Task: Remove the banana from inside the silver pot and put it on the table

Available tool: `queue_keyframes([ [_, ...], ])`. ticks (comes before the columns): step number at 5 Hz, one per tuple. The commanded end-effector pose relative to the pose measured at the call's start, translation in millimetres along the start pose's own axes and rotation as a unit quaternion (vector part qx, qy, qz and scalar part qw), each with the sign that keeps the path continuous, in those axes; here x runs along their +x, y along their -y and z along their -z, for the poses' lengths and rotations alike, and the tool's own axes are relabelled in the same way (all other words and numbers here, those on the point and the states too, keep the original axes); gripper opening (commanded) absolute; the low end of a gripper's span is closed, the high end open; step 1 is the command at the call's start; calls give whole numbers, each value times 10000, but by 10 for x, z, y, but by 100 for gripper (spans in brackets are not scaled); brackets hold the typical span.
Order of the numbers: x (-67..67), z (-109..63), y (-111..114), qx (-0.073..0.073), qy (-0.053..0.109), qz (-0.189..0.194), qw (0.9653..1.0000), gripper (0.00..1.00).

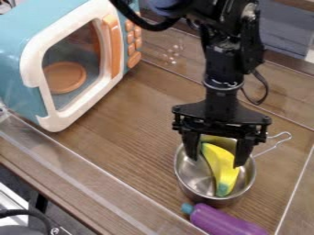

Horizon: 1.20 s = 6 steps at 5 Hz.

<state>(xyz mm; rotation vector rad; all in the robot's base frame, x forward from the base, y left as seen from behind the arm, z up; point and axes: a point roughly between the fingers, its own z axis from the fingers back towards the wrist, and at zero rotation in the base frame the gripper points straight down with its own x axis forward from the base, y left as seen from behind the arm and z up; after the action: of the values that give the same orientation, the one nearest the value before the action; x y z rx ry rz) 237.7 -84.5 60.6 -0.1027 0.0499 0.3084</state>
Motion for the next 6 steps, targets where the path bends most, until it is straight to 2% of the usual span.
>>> queue_keyframes([
  [1,22,-144,40,-179,243,37,9995,100],
  [3,26,58,58,-89,249,30,9996,100],
  [4,24,58,62,-75,239,30,9997,0],
  [6,6,-187,62,-117,167,59,9998,0],
])
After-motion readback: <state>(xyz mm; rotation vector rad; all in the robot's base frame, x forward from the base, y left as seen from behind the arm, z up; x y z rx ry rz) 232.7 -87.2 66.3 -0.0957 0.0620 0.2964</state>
